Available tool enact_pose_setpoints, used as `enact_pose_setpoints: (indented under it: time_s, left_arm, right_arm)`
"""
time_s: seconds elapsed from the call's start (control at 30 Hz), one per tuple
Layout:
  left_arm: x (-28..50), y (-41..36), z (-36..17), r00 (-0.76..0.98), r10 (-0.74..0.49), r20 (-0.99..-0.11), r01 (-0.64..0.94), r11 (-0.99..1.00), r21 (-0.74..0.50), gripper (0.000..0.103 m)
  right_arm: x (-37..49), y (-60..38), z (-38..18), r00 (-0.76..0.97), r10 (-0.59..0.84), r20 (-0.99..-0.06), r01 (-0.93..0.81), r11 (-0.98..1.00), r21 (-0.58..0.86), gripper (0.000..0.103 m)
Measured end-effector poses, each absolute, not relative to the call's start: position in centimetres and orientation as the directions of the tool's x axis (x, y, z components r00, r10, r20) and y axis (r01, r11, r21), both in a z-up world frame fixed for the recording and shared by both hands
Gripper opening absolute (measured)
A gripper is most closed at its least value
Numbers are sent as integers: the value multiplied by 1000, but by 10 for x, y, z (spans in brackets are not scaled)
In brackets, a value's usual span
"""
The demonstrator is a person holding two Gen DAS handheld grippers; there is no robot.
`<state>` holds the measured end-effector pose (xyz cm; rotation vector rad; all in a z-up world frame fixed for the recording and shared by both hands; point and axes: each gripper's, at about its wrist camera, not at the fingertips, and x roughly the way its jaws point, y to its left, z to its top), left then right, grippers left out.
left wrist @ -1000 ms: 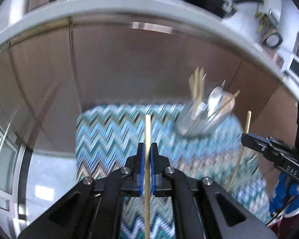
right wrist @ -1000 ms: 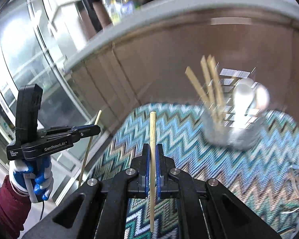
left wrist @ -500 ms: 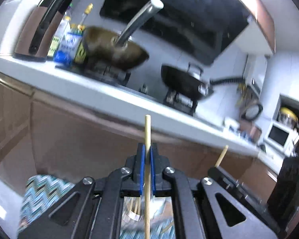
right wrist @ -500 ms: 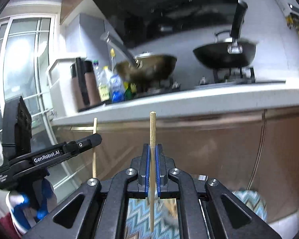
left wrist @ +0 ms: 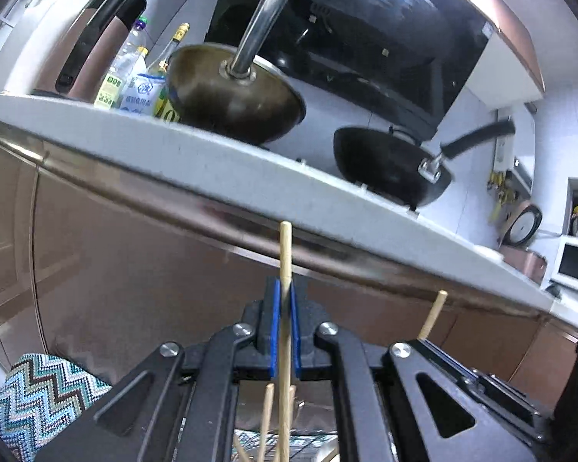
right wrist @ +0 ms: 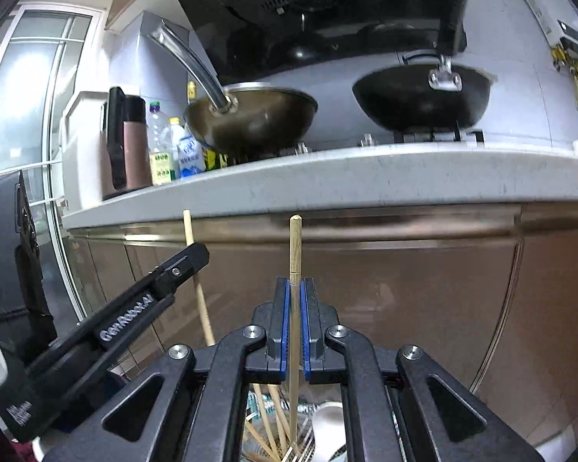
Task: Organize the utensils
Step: 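Lift both chopsticks into the clear holder while both tools open to release them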
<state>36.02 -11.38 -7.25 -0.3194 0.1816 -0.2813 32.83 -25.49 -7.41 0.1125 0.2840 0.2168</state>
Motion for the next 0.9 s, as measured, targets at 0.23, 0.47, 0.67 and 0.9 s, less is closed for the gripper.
enact_pose_setpoints:
  time_s: [0.23,0.47,0.67,0.9]
  left_arm:
    - [350,-101,-80,949,-290,-127,234,912,-336,25]
    - [312,-73,-46,961,-245,-130,195,929,-315,37]
    - [270,-46,-15,961,-201,-188,144,951,-275,52]
    - [216,-22,-3,946,-178,-271,124,971,-207,58]
  right_arm:
    - [318,-253,-85,935,218,-278,-187,973,134,23]
    - [281,-258,-54,956,184,-227,-158,979,130,35]
    - [229,-263,-24,975,120,-187,-100,989,111,55]
    - [164,-262,-6,981,55,-184,-41,996,80,86]
